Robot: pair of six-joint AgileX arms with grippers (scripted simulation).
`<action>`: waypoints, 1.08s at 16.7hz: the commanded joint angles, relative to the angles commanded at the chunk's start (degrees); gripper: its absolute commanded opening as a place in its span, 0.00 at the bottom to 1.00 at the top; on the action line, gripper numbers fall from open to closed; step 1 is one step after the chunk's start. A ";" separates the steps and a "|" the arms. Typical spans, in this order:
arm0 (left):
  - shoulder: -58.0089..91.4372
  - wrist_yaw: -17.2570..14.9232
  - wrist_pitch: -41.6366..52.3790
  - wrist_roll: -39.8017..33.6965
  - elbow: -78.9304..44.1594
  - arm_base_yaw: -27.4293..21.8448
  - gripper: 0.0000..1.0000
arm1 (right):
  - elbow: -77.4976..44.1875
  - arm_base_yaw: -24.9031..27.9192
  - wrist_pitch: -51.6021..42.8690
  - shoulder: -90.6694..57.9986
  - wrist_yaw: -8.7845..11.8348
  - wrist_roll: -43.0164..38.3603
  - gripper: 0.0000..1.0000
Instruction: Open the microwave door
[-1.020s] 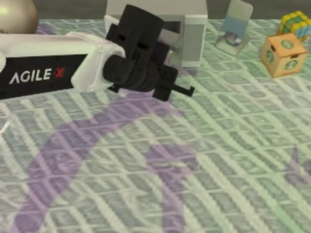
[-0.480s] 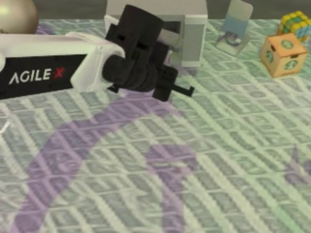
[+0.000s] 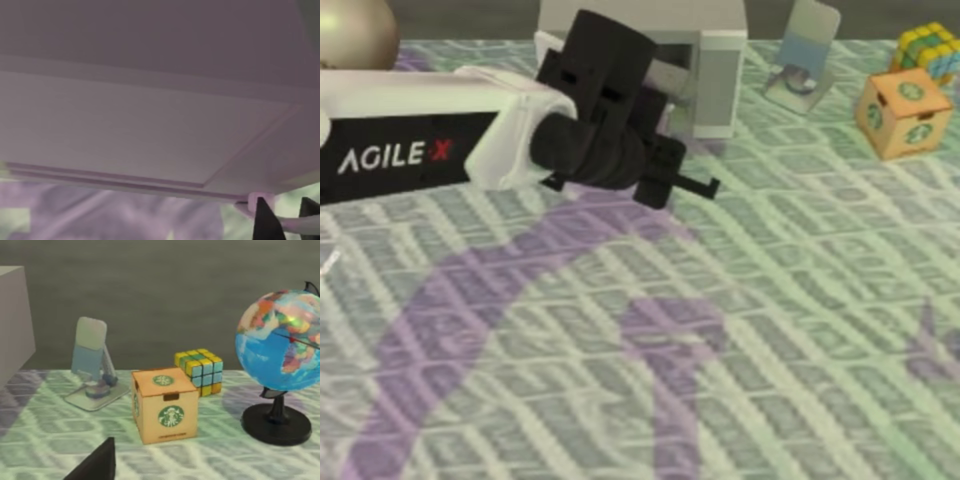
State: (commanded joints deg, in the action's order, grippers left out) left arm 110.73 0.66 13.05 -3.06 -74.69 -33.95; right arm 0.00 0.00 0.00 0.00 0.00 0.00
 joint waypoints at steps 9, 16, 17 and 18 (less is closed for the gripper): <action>-1.73 -3.11 -0.58 3.61 2.34 1.27 0.00 | 0.00 0.00 0.00 0.00 0.00 0.00 1.00; -1.87 -3.37 -0.61 3.91 2.57 1.42 0.00 | 0.00 0.00 0.00 0.00 0.00 0.00 1.00; -1.87 -3.37 -0.61 3.91 2.57 1.42 0.00 | 0.00 0.00 0.00 0.00 0.00 0.00 1.00; -1.87 -3.37 -0.61 3.91 2.57 1.42 0.00 | 0.00 0.00 0.00 0.00 0.00 0.00 1.00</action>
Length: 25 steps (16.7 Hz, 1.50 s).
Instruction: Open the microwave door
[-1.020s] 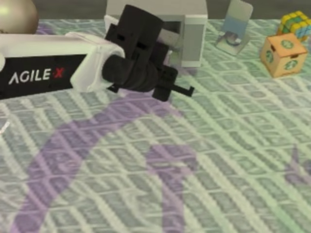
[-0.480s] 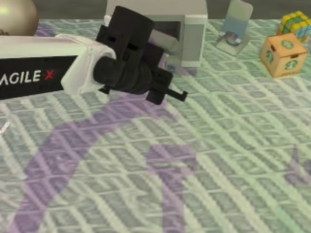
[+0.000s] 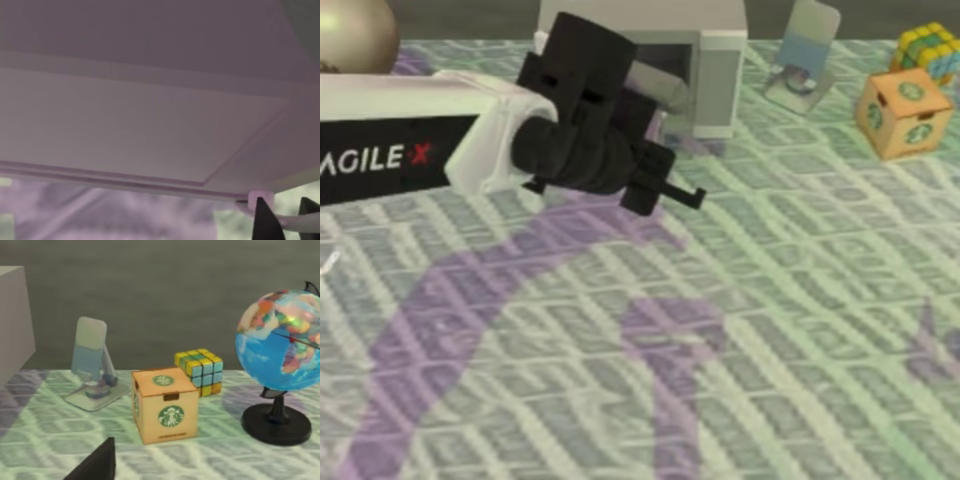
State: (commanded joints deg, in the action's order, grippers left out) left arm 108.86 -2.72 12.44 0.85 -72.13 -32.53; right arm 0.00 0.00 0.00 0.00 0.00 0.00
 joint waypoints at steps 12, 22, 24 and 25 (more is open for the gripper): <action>0.00 0.00 0.00 0.00 0.00 0.00 0.00 | 0.00 0.00 0.00 0.00 0.00 0.00 1.00; -1.20 -2.41 -0.21 2.53 1.36 0.91 0.00 | 0.00 0.00 0.00 0.00 0.00 0.00 1.00; -1.65 -3.39 -0.22 3.93 2.07 1.51 0.00 | 0.00 0.00 0.00 0.00 0.00 0.00 1.00; -1.68 -3.53 -0.19 4.13 2.21 1.60 0.00 | 0.00 0.00 0.00 0.00 0.00 0.00 1.00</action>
